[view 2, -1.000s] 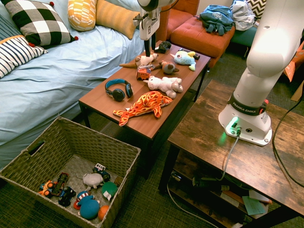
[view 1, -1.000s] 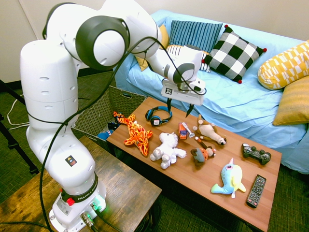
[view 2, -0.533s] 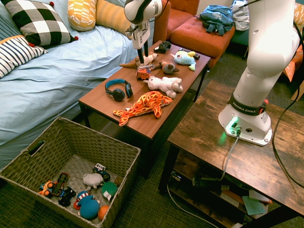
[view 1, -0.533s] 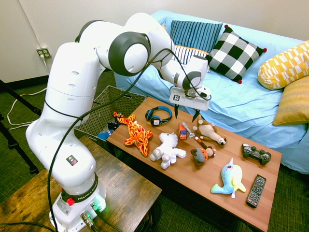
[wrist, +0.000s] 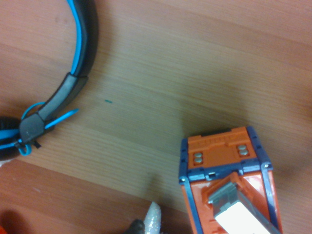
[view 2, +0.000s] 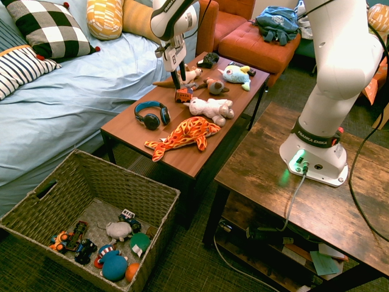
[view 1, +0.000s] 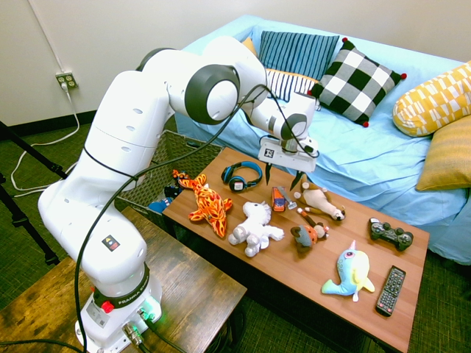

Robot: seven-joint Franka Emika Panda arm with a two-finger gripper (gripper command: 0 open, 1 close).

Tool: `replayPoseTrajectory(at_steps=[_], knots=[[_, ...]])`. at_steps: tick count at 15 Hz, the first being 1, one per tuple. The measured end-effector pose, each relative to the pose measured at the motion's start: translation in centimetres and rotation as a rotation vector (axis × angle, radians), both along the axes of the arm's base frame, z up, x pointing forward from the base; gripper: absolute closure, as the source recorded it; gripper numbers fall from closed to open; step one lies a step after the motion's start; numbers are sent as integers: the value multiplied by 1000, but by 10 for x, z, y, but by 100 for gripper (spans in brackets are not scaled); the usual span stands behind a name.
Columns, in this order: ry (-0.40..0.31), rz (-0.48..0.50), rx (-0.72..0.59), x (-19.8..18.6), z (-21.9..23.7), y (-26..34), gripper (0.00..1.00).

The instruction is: Put the toy car in the basket

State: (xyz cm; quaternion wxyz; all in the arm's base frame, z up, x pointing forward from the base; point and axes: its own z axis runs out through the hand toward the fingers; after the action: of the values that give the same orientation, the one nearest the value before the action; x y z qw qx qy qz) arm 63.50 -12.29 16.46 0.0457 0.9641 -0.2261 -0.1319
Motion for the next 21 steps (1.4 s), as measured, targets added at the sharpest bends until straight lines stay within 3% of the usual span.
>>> replayPoseTrajectory(at_steps=[6,7,21], knots=[[89,-2,9,9,-9,-1,0],[99,-4,8,11,-12,-2,100],[138,-13,-26,26,-31,-4,100]])
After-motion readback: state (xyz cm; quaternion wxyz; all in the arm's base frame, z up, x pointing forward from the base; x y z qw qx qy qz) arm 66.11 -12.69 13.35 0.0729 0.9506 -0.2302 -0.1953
